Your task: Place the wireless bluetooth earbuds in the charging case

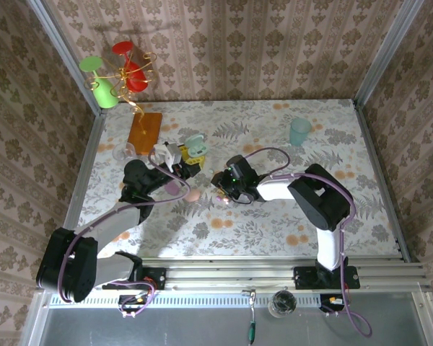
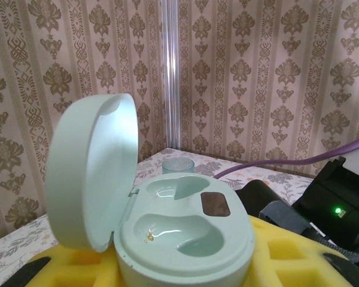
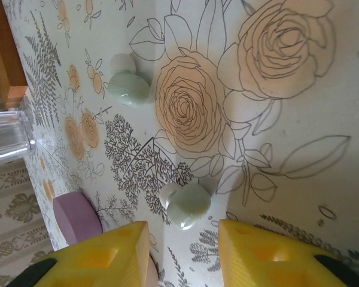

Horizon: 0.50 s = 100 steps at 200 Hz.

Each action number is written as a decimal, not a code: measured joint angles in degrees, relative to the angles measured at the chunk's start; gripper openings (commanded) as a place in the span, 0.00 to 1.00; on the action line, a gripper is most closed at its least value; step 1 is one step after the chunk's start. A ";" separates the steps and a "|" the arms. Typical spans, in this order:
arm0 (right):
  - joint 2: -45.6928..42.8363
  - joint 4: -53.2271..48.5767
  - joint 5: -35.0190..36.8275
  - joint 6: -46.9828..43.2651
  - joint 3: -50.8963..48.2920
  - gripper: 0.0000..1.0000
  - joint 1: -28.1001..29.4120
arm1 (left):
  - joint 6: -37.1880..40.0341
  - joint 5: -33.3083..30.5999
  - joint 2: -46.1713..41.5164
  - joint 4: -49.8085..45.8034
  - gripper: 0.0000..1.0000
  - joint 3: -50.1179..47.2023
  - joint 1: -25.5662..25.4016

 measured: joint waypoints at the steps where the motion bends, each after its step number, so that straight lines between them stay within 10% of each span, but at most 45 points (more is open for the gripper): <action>1: 0.02 0.04 -0.02 0.02 0.02 0.36 0.00 | 0.00 0.02 0.00 0.00 0.37 0.00 0.00; 100: 3.63 0.33 -2.01 1.38 4.00 0.30 -1.25 | 0.02 0.46 0.04 0.02 0.37 0.00 0.44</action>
